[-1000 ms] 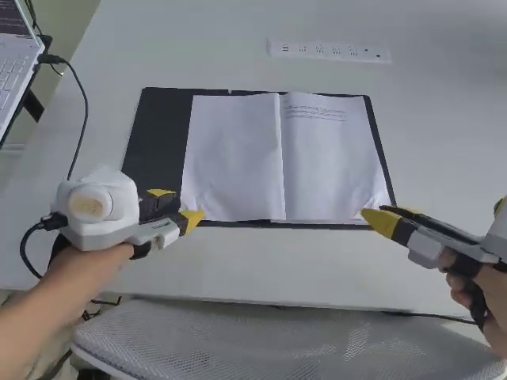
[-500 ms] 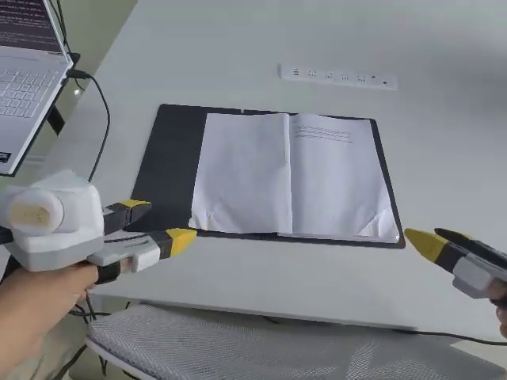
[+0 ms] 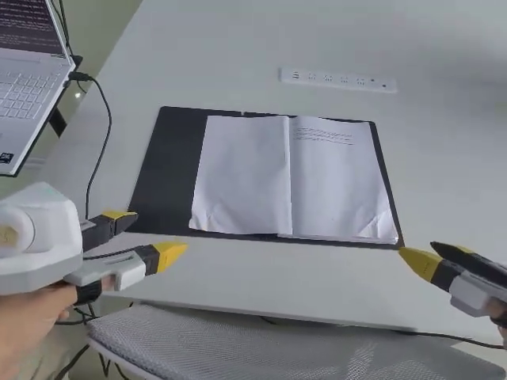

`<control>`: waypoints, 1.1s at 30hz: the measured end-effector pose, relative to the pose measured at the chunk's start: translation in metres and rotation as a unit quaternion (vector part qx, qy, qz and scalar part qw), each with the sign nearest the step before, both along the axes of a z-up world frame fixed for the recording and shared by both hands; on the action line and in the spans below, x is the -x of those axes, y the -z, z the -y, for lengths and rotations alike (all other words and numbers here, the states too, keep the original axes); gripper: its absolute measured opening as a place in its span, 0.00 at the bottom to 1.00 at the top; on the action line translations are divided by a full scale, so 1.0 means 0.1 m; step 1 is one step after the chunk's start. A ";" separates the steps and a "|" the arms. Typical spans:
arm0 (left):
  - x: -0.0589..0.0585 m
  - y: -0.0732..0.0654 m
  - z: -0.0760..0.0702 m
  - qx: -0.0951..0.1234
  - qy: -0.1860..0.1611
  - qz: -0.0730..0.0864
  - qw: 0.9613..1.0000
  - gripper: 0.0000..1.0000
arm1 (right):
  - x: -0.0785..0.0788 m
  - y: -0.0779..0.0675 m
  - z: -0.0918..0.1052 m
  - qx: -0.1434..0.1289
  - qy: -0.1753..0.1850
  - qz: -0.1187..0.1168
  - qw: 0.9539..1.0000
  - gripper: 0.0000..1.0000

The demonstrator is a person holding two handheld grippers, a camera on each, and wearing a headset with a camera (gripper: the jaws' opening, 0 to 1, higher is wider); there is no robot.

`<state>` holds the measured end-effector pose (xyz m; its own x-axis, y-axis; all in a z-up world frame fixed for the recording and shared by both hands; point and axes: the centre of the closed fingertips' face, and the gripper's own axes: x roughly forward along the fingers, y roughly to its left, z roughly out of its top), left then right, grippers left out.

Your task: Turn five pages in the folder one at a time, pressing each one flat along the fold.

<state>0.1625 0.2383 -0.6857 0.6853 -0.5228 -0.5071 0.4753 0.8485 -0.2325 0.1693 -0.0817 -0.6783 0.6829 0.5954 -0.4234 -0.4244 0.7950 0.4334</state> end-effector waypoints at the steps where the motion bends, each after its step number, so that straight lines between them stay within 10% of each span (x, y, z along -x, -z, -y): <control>1: -0.01 0.00 0.02 -0.002 0.002 -0.002 1.000 0.54 | 0.00 0.00 0.00 0.000 0.000 0.000 1.000 0.48; 15: -0.22 -0.05 0.39 -0.004 0.033 0.012 0.999 0.51 | -0.14 0.01 0.07 -0.009 0.002 0.003 1.000 0.47; 33: -0.78 0.36 1.80 0.010 0.132 0.021 0.991 0.36 | -0.44 0.24 0.14 -0.039 0.005 -0.004 0.999 0.45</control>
<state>0.2404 0.0588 -0.7214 0.5435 -0.6957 -0.4698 0.6894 0.6892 -0.2230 0.2133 -0.0957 -0.7020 0.6855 0.6204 -0.3810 -0.4139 0.7626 0.4970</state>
